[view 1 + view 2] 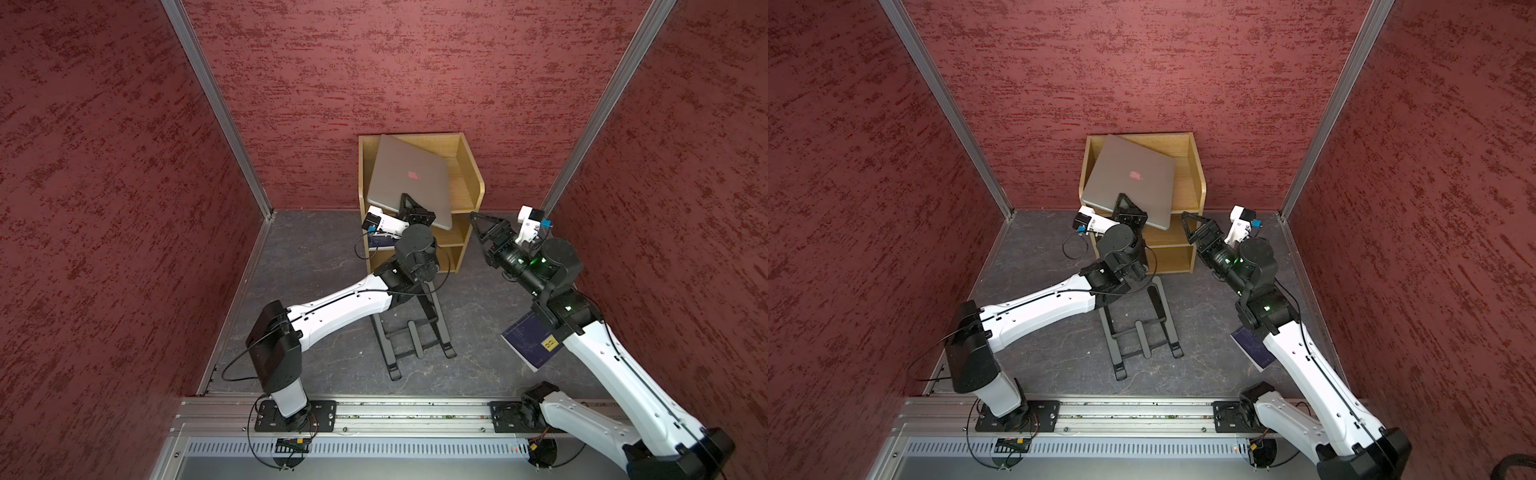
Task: Close the laptop lid and set it aside
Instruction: Place the laptop on the shelf.
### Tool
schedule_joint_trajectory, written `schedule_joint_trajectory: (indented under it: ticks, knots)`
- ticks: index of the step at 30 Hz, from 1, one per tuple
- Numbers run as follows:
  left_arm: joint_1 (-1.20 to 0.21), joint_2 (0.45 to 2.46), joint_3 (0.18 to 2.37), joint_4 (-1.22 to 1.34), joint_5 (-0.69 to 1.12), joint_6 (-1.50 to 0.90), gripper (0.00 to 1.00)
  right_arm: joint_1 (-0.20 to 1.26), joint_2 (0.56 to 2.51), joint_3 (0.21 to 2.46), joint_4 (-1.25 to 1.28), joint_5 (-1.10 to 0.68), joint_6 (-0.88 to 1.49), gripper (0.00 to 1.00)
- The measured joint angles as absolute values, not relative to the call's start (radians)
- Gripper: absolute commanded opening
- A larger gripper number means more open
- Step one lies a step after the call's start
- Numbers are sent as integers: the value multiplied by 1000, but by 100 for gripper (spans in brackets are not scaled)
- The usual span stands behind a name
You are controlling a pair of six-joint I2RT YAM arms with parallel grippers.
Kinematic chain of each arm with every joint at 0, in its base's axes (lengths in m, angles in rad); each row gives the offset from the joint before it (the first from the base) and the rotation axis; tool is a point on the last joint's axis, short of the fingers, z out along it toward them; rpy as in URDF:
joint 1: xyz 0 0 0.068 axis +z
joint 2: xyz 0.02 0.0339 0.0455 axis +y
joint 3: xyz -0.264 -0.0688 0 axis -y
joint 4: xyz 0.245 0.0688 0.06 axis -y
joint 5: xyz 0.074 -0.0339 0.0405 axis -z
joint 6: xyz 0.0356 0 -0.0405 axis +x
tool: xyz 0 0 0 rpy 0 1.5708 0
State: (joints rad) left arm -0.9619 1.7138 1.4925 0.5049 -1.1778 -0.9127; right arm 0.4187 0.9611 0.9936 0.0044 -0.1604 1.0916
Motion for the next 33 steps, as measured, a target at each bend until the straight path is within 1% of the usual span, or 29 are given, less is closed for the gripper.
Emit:
schedule_joint_trajectory:
  ticks: [8, 9, 12, 13, 15, 17, 20, 25, 29, 33]
  knots:
    - [-995, 1812, 1583, 464, -1290, -996, 1, 419, 892, 969, -61, -107, 1081, 98]
    - [-999, 1825, 1592, 464, -1311, -1016, 3, 419, 883, 967, -71, -101, 1077, 98]
    - [-1004, 1864, 1626, 465, -1344, -1047, 5, 419, 873, 967, -89, -91, 1067, 98]
    - [-1003, 1879, 1639, 466, -1349, -1052, 6, 419, 870, 967, -96, -89, 1065, 98]
    - [-1003, 1905, 1660, 473, -1356, -1062, 15, 419, 865, 967, -109, -83, 1058, 98]
    - [-1002, 1922, 1665, 486, -1359, -1073, 18, 419, 858, 967, -120, -80, 1052, 98]
    - [-995, 1932, 1665, 499, -1358, -1089, 19, 419, 845, 967, -132, -71, 1043, 98]
    - [-971, 1931, 1655, 499, -1327, -1159, 30, 419, 832, 967, -150, -63, 1034, 98]
    - [-938, 1918, 1625, 381, -1257, -1298, 29, 419, 832, 965, -163, -62, 1031, 98]
    - [-926, 1892, 1617, 289, -1205, -1403, 35, 419, 832, 958, -164, -62, 1031, 98]
